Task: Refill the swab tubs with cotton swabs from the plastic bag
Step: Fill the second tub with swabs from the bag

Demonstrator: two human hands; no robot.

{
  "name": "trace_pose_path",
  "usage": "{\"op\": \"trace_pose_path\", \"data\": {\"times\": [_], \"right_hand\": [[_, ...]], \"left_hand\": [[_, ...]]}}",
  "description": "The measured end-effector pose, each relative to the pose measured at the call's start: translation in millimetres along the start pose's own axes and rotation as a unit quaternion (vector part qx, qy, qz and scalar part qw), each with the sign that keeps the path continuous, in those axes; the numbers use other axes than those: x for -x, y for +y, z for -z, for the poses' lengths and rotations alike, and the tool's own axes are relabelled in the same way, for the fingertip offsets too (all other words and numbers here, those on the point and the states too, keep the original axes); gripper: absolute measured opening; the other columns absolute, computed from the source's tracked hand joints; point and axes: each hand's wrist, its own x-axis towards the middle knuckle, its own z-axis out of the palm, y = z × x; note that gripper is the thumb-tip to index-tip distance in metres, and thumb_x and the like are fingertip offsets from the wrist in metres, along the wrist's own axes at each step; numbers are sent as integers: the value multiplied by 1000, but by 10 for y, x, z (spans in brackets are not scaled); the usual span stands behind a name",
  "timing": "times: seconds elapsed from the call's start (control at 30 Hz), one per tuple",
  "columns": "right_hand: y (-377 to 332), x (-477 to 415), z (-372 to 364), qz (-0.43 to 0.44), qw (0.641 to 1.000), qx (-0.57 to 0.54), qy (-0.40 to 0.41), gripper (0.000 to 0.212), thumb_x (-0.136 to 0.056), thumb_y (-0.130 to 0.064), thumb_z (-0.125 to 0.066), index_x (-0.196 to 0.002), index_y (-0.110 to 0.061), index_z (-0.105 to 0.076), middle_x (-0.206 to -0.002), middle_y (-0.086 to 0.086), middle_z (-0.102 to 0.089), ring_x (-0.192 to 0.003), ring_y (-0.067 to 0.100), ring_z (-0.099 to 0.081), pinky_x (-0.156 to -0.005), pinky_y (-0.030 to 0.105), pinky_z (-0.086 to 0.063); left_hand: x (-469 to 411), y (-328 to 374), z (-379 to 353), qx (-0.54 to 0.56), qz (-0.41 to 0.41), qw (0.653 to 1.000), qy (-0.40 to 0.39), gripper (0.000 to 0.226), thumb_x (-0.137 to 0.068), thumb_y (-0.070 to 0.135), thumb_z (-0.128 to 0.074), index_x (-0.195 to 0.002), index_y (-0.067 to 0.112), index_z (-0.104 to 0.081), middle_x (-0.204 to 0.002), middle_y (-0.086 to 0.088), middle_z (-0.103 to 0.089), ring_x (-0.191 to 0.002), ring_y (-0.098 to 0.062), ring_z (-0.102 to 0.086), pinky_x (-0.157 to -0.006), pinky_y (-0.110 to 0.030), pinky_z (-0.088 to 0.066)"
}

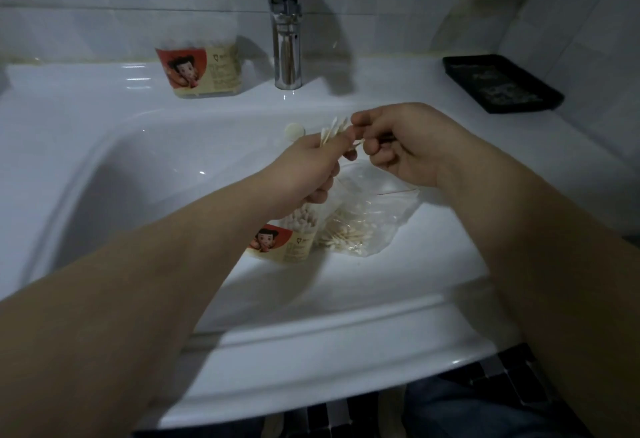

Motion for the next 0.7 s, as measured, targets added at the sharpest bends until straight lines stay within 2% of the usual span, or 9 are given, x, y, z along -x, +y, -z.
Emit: {"op": "trace_pose_path", "data": {"times": [0.17,0.33,0.43,0.5,0.6,0.7], "right_hand": [[11,-1,-11,-12,1000,18,-9,32,-85,11,-33,-99,-4,-57,-78,10,-58,-43,9,-37,-35,18,-22],[36,-34,-14,5,1000,8,25,24,-92,11,-43,-102,-4,-58,-82,11,-54,-51,11,-48,-42,19,-31],[26,-46,-3,24,999,-18,36,20,-93,13,-47,-102,0,-60,-82,14,-59,-57,13,-55,-48,18,-42],[18,-57,10,25,999,-25,34,22,-95,13,-43,-101,2,-62,-83,14,-61,-58,12,-57,-50,17,-45],[33,-44,8,37,997,57,22,27,-95,14,-42,-99,3,-66,-84,14,-63,-56,11,-57,-49,17,-45],[73,-20,-3,50,988,148,-3,22,-92,14,-52,-103,1,-67,-72,11,-68,-53,11,-60,-47,17,-43]], "left_hand": [[30,-7,-3,-22,-13,999,-40,40,-106,42,-48,-72,22,-40,-53,10,-27,-47,-11,-19,-46,-25,-17],[27,22,-23,28,19,999,-41,40,-105,30,-45,-68,26,-33,-56,7,-22,-50,-12,-15,-49,-28,-12],[21,9,-12,47,35,998,-39,37,-106,33,-44,-71,25,-37,-58,6,-23,-51,-12,-15,-49,-28,-13],[17,9,-2,53,44,997,-30,33,-107,37,-42,-79,21,-50,-58,5,-30,-48,-11,-20,-47,-25,-17],[18,3,2,57,52,997,-18,35,-108,38,-40,-97,15,-64,-62,3,-49,-47,-10,-31,-45,-22,-26],[27,-17,7,55,70,995,-32,36,-109,39,-39,-90,19,-63,-67,3,-56,-51,-9,-36,-47,-20,-29]]}}
